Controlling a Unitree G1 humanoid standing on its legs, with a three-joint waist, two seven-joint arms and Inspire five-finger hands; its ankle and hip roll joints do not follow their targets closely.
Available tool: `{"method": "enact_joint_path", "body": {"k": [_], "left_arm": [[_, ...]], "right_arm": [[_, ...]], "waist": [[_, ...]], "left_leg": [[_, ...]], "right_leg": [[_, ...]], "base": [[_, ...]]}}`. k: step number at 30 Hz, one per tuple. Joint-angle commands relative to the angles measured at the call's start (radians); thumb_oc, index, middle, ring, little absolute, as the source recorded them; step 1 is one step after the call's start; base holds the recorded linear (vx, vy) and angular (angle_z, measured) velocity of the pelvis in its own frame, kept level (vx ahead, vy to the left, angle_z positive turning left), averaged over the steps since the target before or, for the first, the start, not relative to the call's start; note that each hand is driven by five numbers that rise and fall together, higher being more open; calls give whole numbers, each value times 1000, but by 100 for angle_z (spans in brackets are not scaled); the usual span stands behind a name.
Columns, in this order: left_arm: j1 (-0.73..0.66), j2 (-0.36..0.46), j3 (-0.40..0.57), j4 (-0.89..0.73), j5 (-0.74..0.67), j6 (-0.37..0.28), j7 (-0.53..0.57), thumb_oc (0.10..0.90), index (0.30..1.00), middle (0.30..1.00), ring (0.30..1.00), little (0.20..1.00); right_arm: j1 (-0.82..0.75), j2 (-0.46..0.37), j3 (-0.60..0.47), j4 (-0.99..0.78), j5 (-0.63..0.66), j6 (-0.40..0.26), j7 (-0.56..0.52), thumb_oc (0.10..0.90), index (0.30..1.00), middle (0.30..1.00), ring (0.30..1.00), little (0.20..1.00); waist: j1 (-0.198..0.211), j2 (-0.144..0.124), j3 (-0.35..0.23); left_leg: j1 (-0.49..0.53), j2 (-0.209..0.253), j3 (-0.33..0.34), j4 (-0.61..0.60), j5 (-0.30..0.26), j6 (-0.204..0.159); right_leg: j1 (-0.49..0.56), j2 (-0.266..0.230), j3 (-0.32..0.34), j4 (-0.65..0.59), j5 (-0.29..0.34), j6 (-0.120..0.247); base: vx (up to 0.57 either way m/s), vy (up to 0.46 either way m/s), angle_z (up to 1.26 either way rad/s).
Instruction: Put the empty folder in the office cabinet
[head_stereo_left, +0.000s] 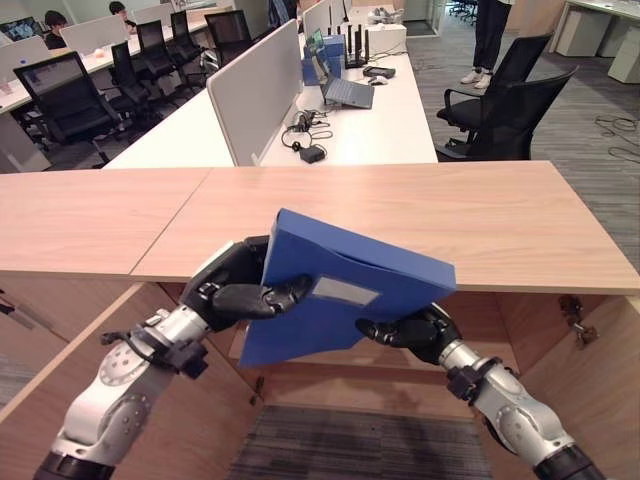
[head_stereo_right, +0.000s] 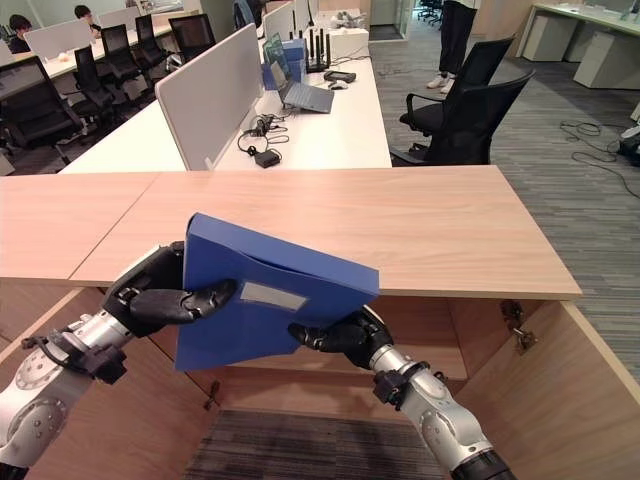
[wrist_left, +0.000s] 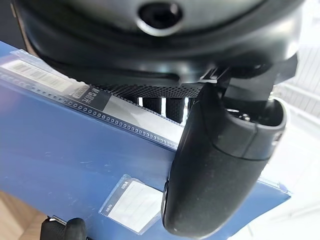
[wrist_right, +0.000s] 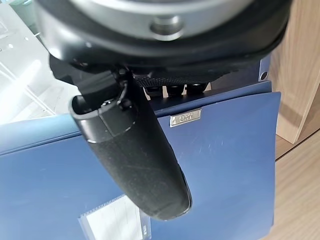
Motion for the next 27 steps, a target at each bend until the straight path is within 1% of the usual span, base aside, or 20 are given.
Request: {"method": "enact_joint_path", "body": {"k": [1, 3, 5, 8, 10, 11, 12, 13, 14, 15, 16, 27], "left_arm": [[-196, -93, -95, -115, -107, -109, -87, 400, 300, 300, 300, 300], [-228, -142, -121, -100, -95, -123, -64, 400, 300, 300, 300, 300], [-248, -163, -141, -90, -88, -128, -47, 400, 300, 300, 300, 300], [-244, -185, -144, -91, -81, -135, -40, 400, 300, 300, 300, 300], [-231, -236, -135, -80, -82, -148, -12, 400, 300, 300, 300, 300], [-227, -245, -134, -77, -84, -151, -7, 400, 300, 300, 300, 300], [-223, -257, -135, -74, -82, -153, 3, 400, 300, 300, 300, 300], [-223, -257, -135, -74, -82, -153, 3, 400, 300, 300, 300, 300], [-220, -262, -134, -74, -82, -153, 5, 400, 300, 300, 300, 300], [-218, -266, -133, -72, -80, -154, 6, 400, 300, 300, 300, 300], [-215, -274, -132, -66, -79, -156, 14, 400, 300, 300, 300, 300], [-191, -314, -106, -47, -80, -170, 41, 400, 300, 300, 300, 300]], "right_arm": [[-310, 207, 153, -238, 117, -79, 200, 800, 900, 900, 900, 900], [-342, 258, 175, -235, 130, -84, 191, 800, 900, 900, 900, 900], [-355, 283, 198, -225, 136, -83, 183, 800, 900, 900, 900, 900], [-363, 295, 211, -229, 147, -83, 183, 800, 900, 900, 900, 900], [-371, 322, 204, -237, 167, -97, 168, 800, 900, 900, 900, 900], [-372, 326, 203, -236, 172, -98, 165, 800, 900, 900, 900, 900], [-372, 332, 198, -237, 181, -106, 157, 679, 719, 719, 719, 719], [-372, 332, 198, -237, 181, -106, 157, 612, 618, 618, 618, 618], [-371, 333, 197, -240, 184, -106, 157, 529, 493, 493, 493, 493], [-371, 335, 196, -241, 189, -104, 156, 482, 422, 422, 422, 422], [-374, 336, 196, -240, 197, -106, 155, 400, 300, 300, 300, 300], [-357, 341, 185, -249, 228, -108, 147, 400, 300, 300, 300, 300]], "waist": [[-26, -43, -22], [-24, -46, -24], [-23, -46, -24], [-22, -47, -25], [-20, -48, -27], [-19, -48, -27], [-19, -48, -27], [-19, -48, -27], [-19, -47, -27], [-19, -48, -27], [-19, -47, -26], [-18, -48, -26]], "left_leg": [[66, -21, -52, -1, -109, 7], [65, -22, -52, 0, -109, 8], [65, -21, -51, 1, -110, 8], [66, -20, -51, 2, -111, 7], [68, -20, -52, 2, -112, 7], [68, -20, -52, 2, -113, 7], [68, -20, -52, 2, -113, 7], [68, -20, -52, 2, -113, 7], [68, -20, -52, 2, -113, 7], [67, -20, -51, 2, -113, 7], [67, -19, -53, 2, -112, 6], [67, -19, -54, 1, -115, 5]], "right_leg": [[87, -10, 63, 8, -172, 35], [88, -10, 65, 8, -172, 32], [89, -9, 64, 8, -172, 30], [90, -9, 64, 8, -173, 28], [91, -9, 63, 8, -172, 27], [91, -8, 63, 8, -172, 26], [91, -8, 63, 8, -173, 26], [91, -8, 63, 8, -173, 26], [91, -8, 62, 8, -172, 25], [92, -8, 62, 8, -173, 25], [92, -8, 62, 8, -173, 25], [92, -7, 58, 8, -175, 24]], "base": [[0, 0, 0], [0, 0, 0], [0, 0, 0], [0, 0, 0], [0, 0, 0], [0, 0, 0], [0, 0, 0], [0, 0, 0], [0, 0, 0], [0, 0, 0], [0, 0, 0], [0, 0, 0]]}}
